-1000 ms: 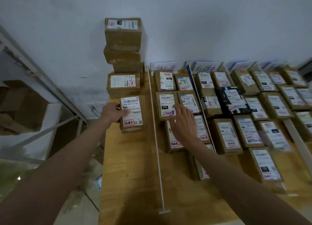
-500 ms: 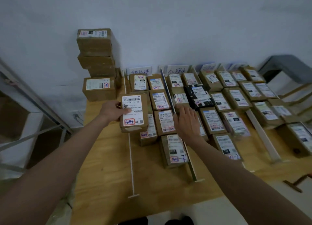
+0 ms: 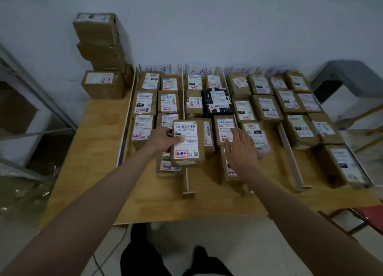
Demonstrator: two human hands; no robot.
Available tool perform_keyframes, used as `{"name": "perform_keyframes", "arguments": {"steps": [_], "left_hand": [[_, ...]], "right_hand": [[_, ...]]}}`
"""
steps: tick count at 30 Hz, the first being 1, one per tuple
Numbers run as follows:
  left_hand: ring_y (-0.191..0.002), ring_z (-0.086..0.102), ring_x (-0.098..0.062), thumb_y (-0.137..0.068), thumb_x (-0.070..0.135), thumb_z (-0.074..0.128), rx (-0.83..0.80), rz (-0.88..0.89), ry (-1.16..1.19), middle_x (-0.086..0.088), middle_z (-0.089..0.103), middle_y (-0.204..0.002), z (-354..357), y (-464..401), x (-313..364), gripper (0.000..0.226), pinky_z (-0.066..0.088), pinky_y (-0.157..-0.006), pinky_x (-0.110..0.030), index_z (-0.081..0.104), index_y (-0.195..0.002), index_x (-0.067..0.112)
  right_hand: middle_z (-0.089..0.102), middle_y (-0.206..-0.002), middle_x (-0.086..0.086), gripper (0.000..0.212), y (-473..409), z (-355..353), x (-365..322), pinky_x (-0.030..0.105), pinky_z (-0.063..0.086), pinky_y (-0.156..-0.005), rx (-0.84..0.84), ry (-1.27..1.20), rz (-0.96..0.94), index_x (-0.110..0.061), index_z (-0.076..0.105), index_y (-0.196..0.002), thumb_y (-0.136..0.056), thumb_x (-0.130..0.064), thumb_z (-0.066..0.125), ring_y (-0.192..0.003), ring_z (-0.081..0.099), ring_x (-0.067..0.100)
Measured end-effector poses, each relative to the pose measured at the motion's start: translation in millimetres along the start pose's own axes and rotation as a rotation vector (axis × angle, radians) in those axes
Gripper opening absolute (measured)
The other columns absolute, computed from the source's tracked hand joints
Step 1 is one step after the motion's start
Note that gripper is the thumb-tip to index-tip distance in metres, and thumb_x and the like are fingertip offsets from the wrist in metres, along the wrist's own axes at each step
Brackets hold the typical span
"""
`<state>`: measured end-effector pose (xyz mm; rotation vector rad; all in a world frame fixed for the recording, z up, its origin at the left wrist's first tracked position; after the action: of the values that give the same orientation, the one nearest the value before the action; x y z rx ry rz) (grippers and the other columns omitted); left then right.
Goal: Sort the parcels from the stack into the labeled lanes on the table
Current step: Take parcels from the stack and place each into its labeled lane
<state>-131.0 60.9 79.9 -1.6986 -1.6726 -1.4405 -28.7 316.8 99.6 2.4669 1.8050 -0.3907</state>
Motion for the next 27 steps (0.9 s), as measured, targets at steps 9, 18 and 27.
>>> {"name": "perform_keyframes", "arguments": {"steps": [9, 18, 27], "left_hand": [[-0.069, 0.066, -0.010, -0.076, 0.036, 0.083, -0.060, -0.104, -0.066, 0.002, 0.071, -0.085, 101.6, 15.9, -14.7, 0.029, 0.048, -0.048, -0.018, 0.069, -0.091, 0.015], [-0.069, 0.068, -0.012, -0.079, 0.027, 0.082, -0.091, -0.247, -0.060, 0.001, 0.070, -0.081, 120.5, 8.5, -34.6, 0.030, 0.051, -0.047, -0.021, 0.068, -0.098, 0.008], [-0.078, 0.069, -0.021, -0.078, 0.031, 0.082, -0.038, -0.272, -0.143, -0.009, 0.072, -0.099, 126.1, -6.3, -47.4, 0.039, 0.055, -0.060, -0.031, 0.066, -0.103, 0.006]], "right_hand": [[0.049, -0.139, 0.005, 0.047, 17.3, 3.1, 66.8, 0.043, 0.033, -0.113, -0.052, -0.020, -0.032, -0.014, 0.038, -0.144, -0.101, -0.032, 0.035, -0.130, 0.044, 0.023], [0.046, -0.142, 0.005, 0.042, 16.6, 20.0, 81.9, 0.043, 0.034, -0.113, -0.108, -0.055, -0.042, -0.014, 0.038, -0.141, -0.103, -0.032, 0.035, -0.133, 0.042, 0.022], [0.047, -0.139, 0.004, 0.040, 8.5, 26.4, 86.4, 0.038, 0.034, -0.112, -0.111, -0.044, -0.078, -0.014, 0.040, -0.139, -0.103, -0.033, 0.036, -0.130, 0.043, 0.019]]}}
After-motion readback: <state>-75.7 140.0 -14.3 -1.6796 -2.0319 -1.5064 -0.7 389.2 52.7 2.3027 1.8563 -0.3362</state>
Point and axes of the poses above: each hand's wrist, its own y-axis away from the middle knuckle, its own z-axis out of the palm, x = y × z, the point moved 8 cm from there along -y, towards the middle knuckle
